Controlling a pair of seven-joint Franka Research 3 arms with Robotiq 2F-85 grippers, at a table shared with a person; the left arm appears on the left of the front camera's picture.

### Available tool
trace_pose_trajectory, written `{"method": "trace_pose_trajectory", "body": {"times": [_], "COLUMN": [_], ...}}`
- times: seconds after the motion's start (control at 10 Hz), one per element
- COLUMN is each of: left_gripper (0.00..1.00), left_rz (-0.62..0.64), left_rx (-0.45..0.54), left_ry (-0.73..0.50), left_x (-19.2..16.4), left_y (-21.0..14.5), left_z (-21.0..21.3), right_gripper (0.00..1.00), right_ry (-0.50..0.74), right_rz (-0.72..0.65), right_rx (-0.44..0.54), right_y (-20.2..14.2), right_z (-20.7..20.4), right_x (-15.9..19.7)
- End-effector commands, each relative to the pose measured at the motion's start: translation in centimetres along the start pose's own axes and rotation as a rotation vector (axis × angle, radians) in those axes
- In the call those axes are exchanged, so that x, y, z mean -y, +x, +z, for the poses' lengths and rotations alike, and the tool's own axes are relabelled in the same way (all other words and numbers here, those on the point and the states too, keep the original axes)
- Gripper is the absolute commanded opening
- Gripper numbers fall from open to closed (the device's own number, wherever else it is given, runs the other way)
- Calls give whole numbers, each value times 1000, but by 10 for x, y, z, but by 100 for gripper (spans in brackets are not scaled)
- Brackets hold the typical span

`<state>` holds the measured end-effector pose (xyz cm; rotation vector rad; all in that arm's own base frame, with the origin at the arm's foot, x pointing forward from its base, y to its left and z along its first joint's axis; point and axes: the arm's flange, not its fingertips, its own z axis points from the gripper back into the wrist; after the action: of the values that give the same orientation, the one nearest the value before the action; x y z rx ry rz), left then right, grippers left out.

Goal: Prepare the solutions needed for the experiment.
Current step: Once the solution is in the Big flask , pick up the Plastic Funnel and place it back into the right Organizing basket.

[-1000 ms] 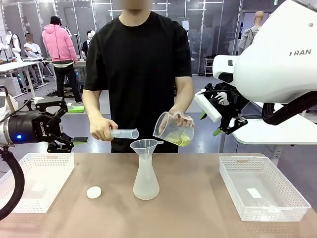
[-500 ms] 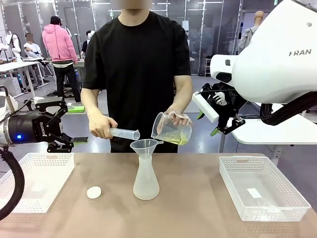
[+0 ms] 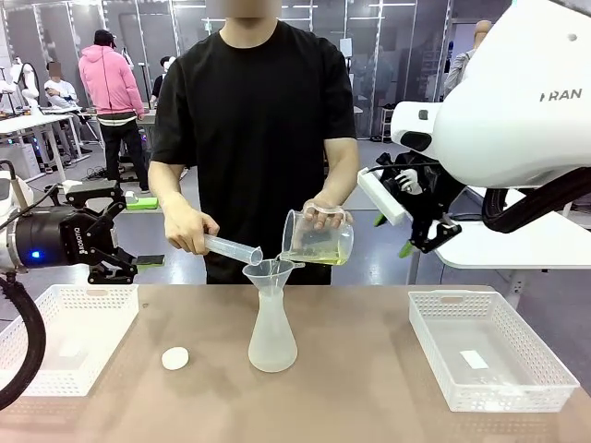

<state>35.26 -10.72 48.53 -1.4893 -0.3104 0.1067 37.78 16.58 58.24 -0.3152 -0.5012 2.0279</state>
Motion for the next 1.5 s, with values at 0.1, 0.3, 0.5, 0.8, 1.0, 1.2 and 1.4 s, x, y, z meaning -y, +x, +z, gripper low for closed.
{"method": "trace_pose_trajectory", "body": {"times": [0.1, 0.3, 0.5, 0.8, 1.0, 1.2, 1.4], "left_gripper": [100, 100, 100, 100, 100, 100, 100], "left_rz": [21, 21, 21, 21, 21, 21, 21], "left_rx": [8, 8, 8, 8, 8, 8, 8], "left_ry": [-24, -24, -24, -24, -24, -24, -24], "left_x": [3, 3, 3, 3, 3, 3, 3], "left_y": [-2, -2, -2, -2, -2, -2, -2], "left_z": [-2, -2, -2, -2, -2, -2, -2], "right_gripper": [66, 66, 66, 66, 66, 66, 66], "right_ry": [61, 135, 19, 130, 130, 162, 206], "right_rz": [-417, -708, -842, -782, -782, -1084, -1366], "right_rx": [-68, -52, 73, 0, 0, 9, 80], "right_y": [-3, -21, -25, -33, -33, -52, -80], "right_z": [54, 57, 54, 62, 62, 42, 23], "right_x": [-26, -44, -50, -50, -50, -54, -68]}}
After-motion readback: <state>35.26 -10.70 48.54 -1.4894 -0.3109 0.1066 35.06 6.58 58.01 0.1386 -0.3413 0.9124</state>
